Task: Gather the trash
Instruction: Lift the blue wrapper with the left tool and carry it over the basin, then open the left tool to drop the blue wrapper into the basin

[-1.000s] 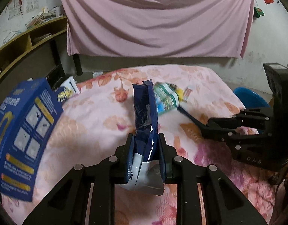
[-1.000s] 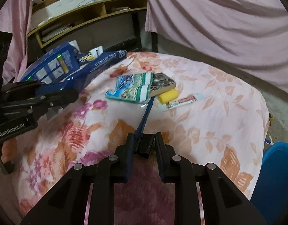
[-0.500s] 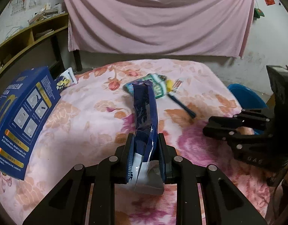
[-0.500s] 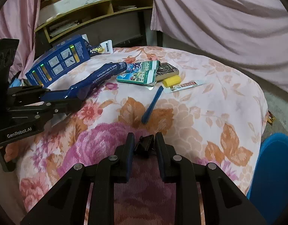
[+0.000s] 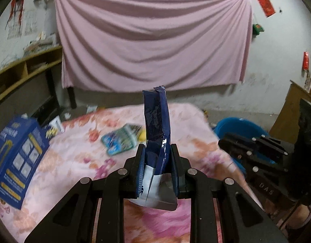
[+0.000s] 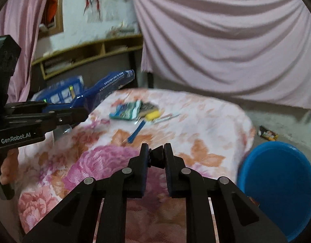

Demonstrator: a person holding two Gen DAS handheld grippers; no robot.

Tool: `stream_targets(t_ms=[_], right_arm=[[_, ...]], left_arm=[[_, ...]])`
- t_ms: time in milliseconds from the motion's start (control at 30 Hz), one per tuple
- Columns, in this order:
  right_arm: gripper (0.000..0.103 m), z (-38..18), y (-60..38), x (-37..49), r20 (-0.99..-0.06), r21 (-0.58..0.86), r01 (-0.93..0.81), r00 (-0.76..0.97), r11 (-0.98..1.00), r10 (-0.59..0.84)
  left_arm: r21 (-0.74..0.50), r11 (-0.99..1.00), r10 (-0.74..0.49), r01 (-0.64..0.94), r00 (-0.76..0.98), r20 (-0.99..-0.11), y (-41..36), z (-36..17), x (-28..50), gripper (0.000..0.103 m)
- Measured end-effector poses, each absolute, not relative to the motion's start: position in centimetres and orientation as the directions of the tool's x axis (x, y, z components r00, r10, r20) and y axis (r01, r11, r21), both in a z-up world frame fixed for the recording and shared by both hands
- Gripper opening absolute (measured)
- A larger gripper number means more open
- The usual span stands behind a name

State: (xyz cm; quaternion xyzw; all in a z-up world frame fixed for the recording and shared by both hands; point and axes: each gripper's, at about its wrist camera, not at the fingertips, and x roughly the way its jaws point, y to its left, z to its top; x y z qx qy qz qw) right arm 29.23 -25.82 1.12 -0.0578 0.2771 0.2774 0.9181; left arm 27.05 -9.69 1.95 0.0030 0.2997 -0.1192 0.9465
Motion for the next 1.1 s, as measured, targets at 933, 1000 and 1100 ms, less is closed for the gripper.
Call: stream_targets(t_ms=[933,1000,1100], right_arm=[[0.013,7.7,-41.2,25.7,-0.058,0.191,-0.118,0.99,0.974,0.131],[0.013,7.6,-41.8,25.9,-0.081,0.201,-0.084,0.991,0.976,0.102],[0.013,7.2,-42.5,26.8,-0.13,0.218,-0.038,0.989,0.975,0.067]], left_arm=[[0.057,0.837,-0.484,0.544,0.786,-0.384,-24.9,6.5,28.6,0.02],[0.047,0.828,-0.496,0.559,0.768,-0.405,-25.7,6.2,29.1,0.02],[0.028,0.817,-0.505,0.576,0.739,-0.446,-27.1,5.6,29.9,0.02]])
